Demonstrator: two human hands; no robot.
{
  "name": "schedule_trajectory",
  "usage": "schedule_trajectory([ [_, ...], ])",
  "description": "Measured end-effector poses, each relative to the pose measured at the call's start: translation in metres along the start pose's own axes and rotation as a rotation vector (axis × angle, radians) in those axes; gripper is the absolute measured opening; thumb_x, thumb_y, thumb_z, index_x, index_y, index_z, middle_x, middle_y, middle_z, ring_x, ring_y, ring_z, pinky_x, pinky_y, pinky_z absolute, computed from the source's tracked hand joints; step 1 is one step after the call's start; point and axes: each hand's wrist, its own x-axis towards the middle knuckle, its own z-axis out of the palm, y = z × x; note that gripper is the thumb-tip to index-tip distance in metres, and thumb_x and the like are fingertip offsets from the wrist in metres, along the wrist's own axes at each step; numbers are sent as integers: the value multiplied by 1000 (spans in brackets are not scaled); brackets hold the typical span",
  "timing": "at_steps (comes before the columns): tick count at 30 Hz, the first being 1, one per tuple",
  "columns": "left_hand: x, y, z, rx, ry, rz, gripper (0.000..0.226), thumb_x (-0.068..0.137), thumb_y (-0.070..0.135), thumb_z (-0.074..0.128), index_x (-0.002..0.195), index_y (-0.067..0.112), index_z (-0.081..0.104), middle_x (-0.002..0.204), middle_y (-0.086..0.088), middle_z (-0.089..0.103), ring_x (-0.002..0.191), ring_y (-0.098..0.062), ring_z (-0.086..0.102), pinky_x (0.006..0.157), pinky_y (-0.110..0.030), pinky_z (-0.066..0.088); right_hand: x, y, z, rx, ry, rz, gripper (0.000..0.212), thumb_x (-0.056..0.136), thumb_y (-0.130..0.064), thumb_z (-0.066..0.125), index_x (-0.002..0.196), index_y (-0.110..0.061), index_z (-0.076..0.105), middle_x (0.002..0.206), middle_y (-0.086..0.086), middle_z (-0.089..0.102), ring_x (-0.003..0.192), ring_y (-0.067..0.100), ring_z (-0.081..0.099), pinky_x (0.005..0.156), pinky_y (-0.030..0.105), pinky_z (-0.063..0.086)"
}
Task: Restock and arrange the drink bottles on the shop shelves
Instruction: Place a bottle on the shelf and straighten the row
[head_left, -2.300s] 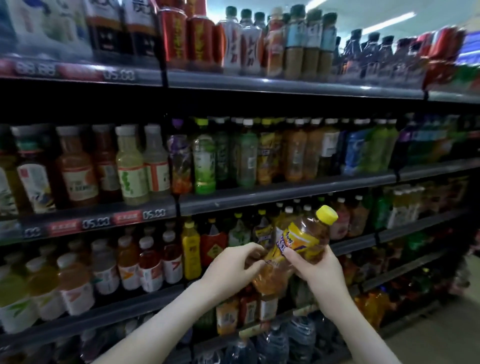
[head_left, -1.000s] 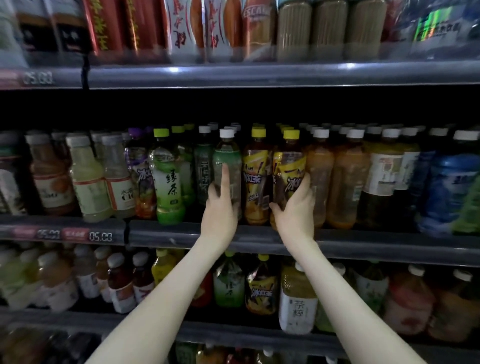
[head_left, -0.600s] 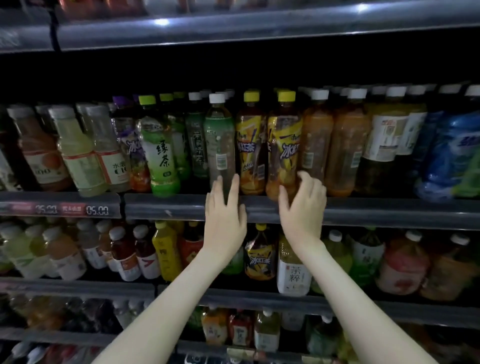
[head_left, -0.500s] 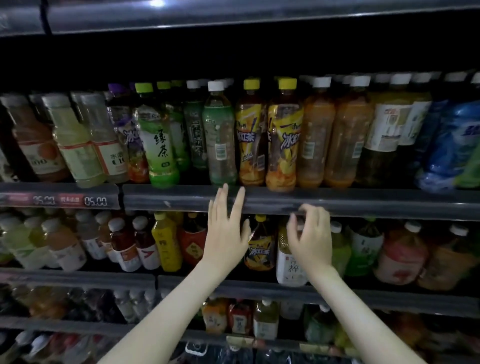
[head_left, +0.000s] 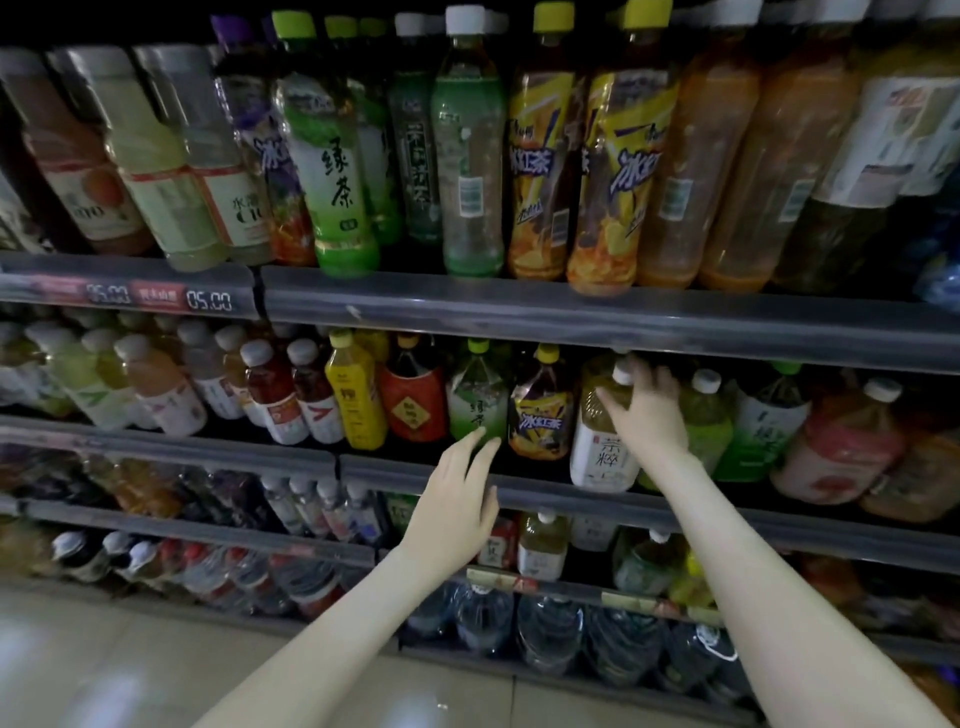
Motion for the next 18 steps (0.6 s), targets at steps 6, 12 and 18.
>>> schedule_trajectory([
  [6, -4, 13, 9, -76, -76, -18, 48, 97, 15, 47, 143, 10, 37, 145, -8, 38, 133, -21, 36, 105, -26, 33, -15, -8, -19, -265, -58, -12, 44, 98, -44, 41, 130, -14, 37, 100, 15, 62, 92, 37, 62, 64, 34, 44],
  [12, 2, 37, 22, -172, -168, -23, 51, 99, 23, 44, 148, 21, 28, 146, 3, 35, 124, -14, 45, 86, -17, 40, -69, 2, -10, 19, 117, -14, 26, 97, -36, 48, 102, -12, 38, 72, 7, 53, 73, 39, 61, 55, 32, 35],
  [18, -12, 35, 43, -199, -152, 26, 45, 96, 24, 50, 140, 19, 42, 133, 5, 49, 109, -13, 57, 76, -13, 42, -109, 13, -14, 309, 357, 128, 26, 93, -35, 55, 90, -19, 35, 73, 2, 57, 68, 35, 60, 60, 38, 46],
])
